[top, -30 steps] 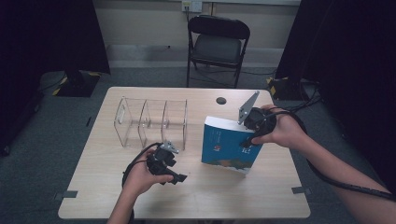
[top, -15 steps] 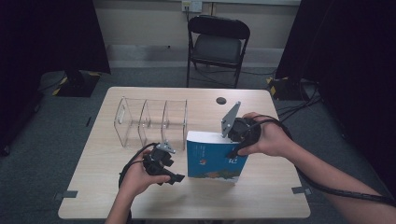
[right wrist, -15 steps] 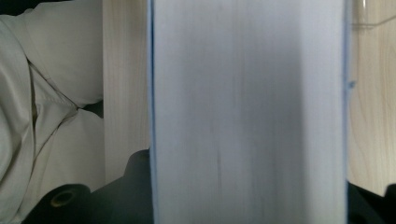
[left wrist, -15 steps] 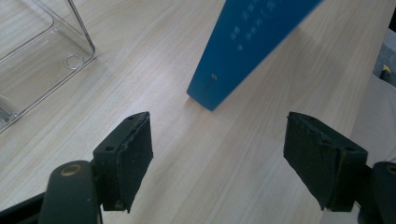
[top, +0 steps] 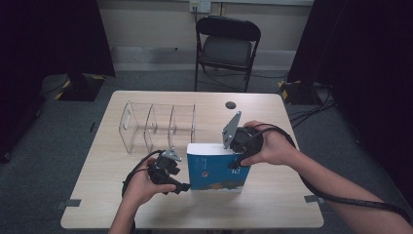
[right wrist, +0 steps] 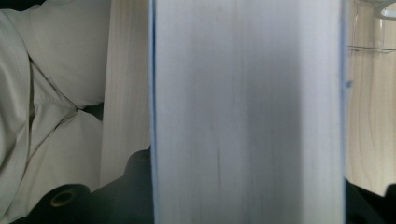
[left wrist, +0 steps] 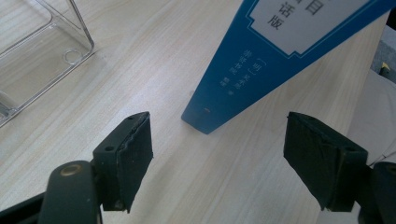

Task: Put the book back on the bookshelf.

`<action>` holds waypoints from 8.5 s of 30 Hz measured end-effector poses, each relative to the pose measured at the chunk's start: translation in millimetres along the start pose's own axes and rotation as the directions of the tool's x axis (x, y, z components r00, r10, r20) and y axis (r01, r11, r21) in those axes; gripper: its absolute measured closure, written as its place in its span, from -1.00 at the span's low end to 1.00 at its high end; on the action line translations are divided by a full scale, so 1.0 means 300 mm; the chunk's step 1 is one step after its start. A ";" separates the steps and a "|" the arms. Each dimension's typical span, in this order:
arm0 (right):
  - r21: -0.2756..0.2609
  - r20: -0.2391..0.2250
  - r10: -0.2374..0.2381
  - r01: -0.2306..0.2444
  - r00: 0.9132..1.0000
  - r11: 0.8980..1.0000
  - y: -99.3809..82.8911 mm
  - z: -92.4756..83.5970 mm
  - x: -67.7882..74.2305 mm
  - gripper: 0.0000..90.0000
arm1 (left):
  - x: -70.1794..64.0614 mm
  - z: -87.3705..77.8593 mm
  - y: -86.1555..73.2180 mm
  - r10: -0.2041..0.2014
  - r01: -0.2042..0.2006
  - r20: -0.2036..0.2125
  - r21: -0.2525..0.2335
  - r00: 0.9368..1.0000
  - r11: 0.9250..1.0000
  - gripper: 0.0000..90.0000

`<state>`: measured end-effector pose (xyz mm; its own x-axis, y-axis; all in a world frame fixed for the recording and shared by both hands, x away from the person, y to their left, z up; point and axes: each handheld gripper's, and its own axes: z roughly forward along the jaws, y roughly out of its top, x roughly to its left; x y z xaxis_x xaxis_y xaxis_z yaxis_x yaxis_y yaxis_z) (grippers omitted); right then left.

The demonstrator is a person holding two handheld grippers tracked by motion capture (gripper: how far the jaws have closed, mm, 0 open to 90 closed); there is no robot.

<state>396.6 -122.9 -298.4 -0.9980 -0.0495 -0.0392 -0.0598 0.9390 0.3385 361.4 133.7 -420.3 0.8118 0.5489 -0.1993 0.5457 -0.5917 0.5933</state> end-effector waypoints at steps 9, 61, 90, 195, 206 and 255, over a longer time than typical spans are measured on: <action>-0.048 -0.003 -0.005 0.005 1.000 0.999 -0.017 -0.004 0.000 0.33 | 0.001 -0.008 -0.002 -0.012 0.012 0.004 0.004 1.000 1.000 -0.46; -0.244 0.026 0.180 -0.168 0.983 0.955 -0.207 -0.024 0.001 -0.19 | -0.062 -0.131 0.163 0.119 -0.119 0.009 -0.004 0.993 0.993 -0.42; -0.275 -0.002 0.292 -0.282 0.956 0.919 -0.361 0.067 0.011 -0.39 | -0.106 -0.205 0.310 0.192 -0.192 0.011 0.026 0.981 0.981 -0.38; -0.457 0.131 0.510 -0.405 0.850 0.792 -0.741 0.424 0.143 -0.51 | -0.216 -0.118 0.449 0.257 -0.251 -0.008 0.187 0.966 0.950 0.33; -0.497 0.149 0.523 -0.393 0.839 0.773 -0.750 0.436 0.148 -0.51 | -0.215 -0.107 0.440 0.236 -0.228 -0.033 0.161 0.971 0.960 0.18; -0.495 0.150 0.516 -0.388 0.843 0.778 -0.750 0.435 0.147 -0.51 | -0.248 -0.109 0.449 0.215 -0.205 -0.017 0.239 0.976 0.949 0.36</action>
<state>368.6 -292.0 -499.1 -0.8694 0.4940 0.0004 0.3307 0.5813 0.7435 367.7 32.5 -300.0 0.9067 0.4184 -0.0539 0.4011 -0.8154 0.4175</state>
